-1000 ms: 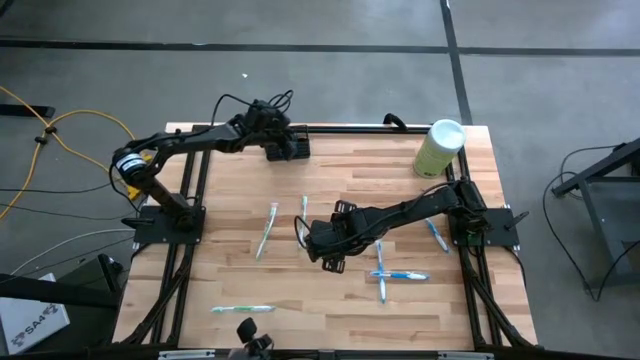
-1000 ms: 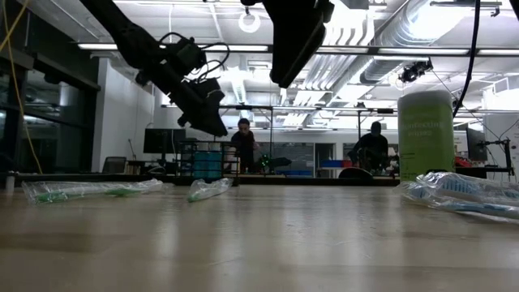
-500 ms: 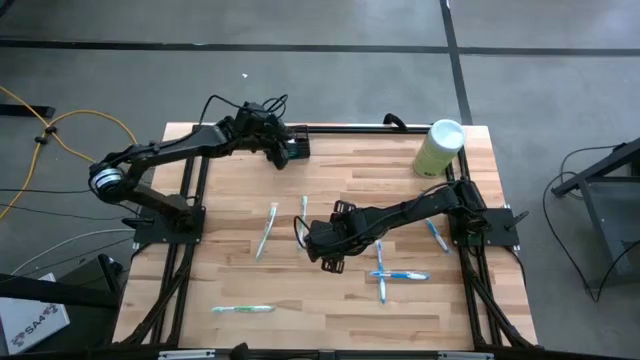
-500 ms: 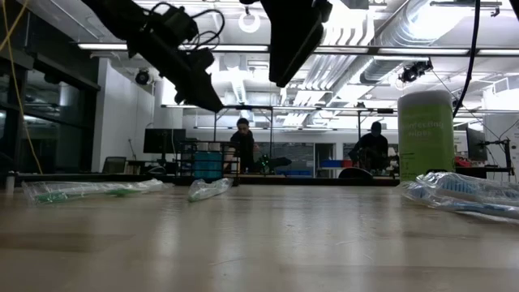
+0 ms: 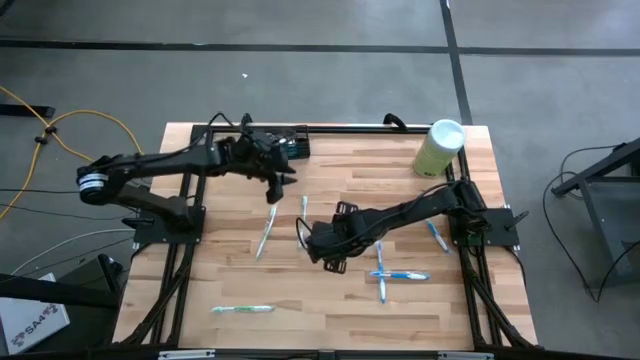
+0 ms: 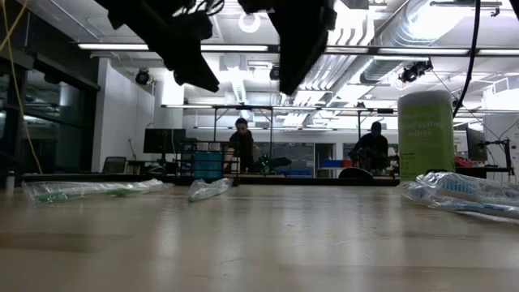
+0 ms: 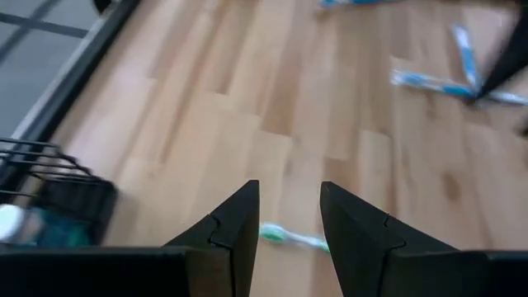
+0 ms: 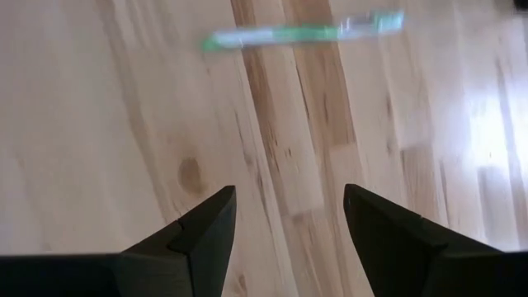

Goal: Pick & Place toothbrushing station
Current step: Put the top blue toothbrush into the wire organizer

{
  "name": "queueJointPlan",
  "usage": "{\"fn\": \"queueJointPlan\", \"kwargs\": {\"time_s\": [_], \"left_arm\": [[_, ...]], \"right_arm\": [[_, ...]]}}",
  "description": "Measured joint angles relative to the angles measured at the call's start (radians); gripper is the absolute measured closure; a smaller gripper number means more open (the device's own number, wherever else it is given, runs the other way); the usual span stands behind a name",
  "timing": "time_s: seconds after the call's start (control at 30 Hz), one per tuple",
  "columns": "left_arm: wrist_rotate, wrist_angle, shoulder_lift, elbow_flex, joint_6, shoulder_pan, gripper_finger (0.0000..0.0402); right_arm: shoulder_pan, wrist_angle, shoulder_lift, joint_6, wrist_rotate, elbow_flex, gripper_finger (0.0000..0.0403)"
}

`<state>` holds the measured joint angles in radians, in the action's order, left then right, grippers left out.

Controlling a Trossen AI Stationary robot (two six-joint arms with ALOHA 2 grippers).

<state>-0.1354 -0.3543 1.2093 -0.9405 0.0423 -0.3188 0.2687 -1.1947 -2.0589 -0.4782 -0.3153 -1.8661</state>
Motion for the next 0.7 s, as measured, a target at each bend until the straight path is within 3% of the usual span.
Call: {"fn": "queueJointPlan", "kwargs": {"time_s": [0.3, 0.7], "left_arm": [[0.001, -0.102, -0.072, 0.000, -0.058, 0.150, 0.0275], [0.060, -0.110, -0.096, 0.000, -0.101, 0.342, 0.0275]], "right_arm": [[0.006, -0.025, 0.000, -0.085, 0.004, 0.118, 0.0186], [0.067, -0.208, 0.000, -0.324, 0.004, 0.128, 0.0186]]}}
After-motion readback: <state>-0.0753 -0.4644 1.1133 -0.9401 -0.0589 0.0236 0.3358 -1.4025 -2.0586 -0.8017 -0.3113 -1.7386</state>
